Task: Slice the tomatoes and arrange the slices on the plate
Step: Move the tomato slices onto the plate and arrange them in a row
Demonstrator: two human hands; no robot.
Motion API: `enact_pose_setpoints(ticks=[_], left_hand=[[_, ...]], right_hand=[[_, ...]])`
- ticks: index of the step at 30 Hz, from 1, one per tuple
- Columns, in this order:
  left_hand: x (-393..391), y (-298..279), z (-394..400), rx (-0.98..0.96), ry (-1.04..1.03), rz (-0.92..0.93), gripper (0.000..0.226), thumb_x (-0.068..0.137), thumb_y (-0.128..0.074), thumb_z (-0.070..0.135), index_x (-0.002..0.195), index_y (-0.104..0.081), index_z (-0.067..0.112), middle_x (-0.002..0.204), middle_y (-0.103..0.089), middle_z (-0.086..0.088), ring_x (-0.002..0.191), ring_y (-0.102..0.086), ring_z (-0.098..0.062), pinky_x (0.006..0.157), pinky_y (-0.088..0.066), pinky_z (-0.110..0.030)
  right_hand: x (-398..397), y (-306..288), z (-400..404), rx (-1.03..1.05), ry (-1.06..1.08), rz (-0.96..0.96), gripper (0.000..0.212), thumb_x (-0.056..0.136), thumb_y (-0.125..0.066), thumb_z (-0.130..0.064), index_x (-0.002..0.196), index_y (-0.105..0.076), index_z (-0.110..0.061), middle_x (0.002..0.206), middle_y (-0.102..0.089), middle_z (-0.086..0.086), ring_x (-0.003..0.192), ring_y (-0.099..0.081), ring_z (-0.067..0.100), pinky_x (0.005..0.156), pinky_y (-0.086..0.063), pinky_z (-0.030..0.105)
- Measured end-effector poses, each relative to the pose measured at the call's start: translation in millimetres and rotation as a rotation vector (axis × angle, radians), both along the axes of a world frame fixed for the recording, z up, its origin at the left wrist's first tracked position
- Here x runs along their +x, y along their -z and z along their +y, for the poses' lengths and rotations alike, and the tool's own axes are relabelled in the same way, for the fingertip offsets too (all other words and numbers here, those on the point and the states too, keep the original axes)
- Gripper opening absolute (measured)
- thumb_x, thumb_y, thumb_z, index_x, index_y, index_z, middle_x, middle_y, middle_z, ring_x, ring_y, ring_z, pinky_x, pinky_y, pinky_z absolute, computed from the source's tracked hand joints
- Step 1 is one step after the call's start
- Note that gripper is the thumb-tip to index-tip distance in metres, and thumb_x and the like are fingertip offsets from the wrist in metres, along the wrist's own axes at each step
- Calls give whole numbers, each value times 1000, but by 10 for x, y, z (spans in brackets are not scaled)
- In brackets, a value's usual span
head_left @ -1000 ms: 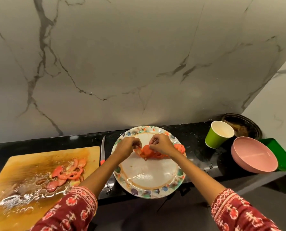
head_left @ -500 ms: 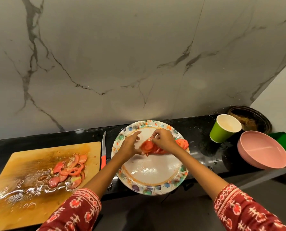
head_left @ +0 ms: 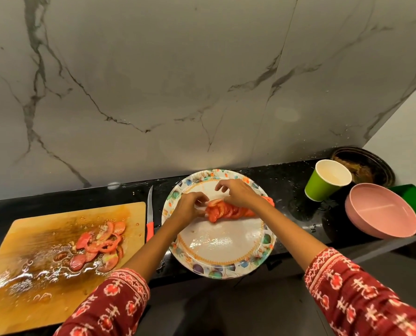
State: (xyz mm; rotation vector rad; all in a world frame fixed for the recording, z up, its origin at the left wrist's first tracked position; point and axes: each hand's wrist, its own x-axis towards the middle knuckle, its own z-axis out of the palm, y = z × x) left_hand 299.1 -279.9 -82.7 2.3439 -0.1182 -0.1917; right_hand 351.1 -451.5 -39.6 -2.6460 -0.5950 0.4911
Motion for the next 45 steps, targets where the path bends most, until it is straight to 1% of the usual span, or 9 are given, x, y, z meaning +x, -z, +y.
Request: enact_pose_setpoints(ticks=[8,15,19,22,27,29,35,39,45], left_hand=[[-176,-12,-7,10,-54,56,83,62,-84,19,134,-42,15,112,-59,-6,94,-50,-12,82,-43,-21],[-251,3,-119,-3,-127,38,90,64,-82,32,138,-34,16,111,-63,-6,98,-58,-18,84,-48,-28],[-254,18,-158,27,-166,32,89,65,-80,40,138,-35,16,110,-65,-5,98,-60,-19,82,-49,-30],[-269,18,-196,58,-218,19,91,66,-77,47,139,-33,15,108,-66,-6,101,-61,-20,82,-48,-31],[-282,2,-155,48,-245,44,96,62,-78,49,139,-33,14,101,-67,-4,96,-62,-18,78,-48,-29],[-293,6,-64,49,-240,55,93,62,-79,48,137,-36,15,103,-66,-4,95,-61,-17,81,-49,-30],[-416,29,235,15,-284,-3,78,62,-81,40,129,-47,19,109,-63,0,98,-60,-13,84,-49,-30],[-395,14,190,-43,-214,-12,81,64,-81,37,133,-42,18,121,-56,-3,107,-54,-16,90,-46,-31],[-311,-30,133,-117,-197,-158,56,73,-77,28,121,-54,12,110,-63,-5,96,-59,-15,78,-51,-27]], right_hand=[[79,18,129,-35,-64,-63,18,88,-58,-7,103,-67,-10,105,-68,7,97,-62,19,80,-49,31],[157,97,236,-315,224,24,41,89,-54,-50,99,-52,-10,114,-61,13,100,-56,26,81,-44,36],[227,78,307,-215,367,176,52,79,-71,-40,116,-52,-9,116,-61,10,107,-58,28,83,-47,37],[222,74,345,-169,416,255,51,75,-76,-30,114,-51,-8,107,-63,9,96,-60,24,81,-52,34],[227,-81,321,119,528,408,18,79,-72,-8,93,-64,-2,73,-55,5,56,-45,14,48,-39,24],[184,-184,264,240,525,416,3,81,-66,0,81,-66,-3,73,-57,3,54,-36,11,44,-30,22],[-83,-367,252,365,411,316,10,84,-62,-4,76,-65,-8,81,-60,2,66,-45,10,55,-39,23],[-231,-158,408,286,416,170,9,83,-65,-14,87,-70,-7,95,-66,6,90,-58,16,81,-53,36],[-316,-39,509,371,426,249,10,82,-68,-14,88,-72,-7,89,-68,6,90,-63,19,80,-55,35]])
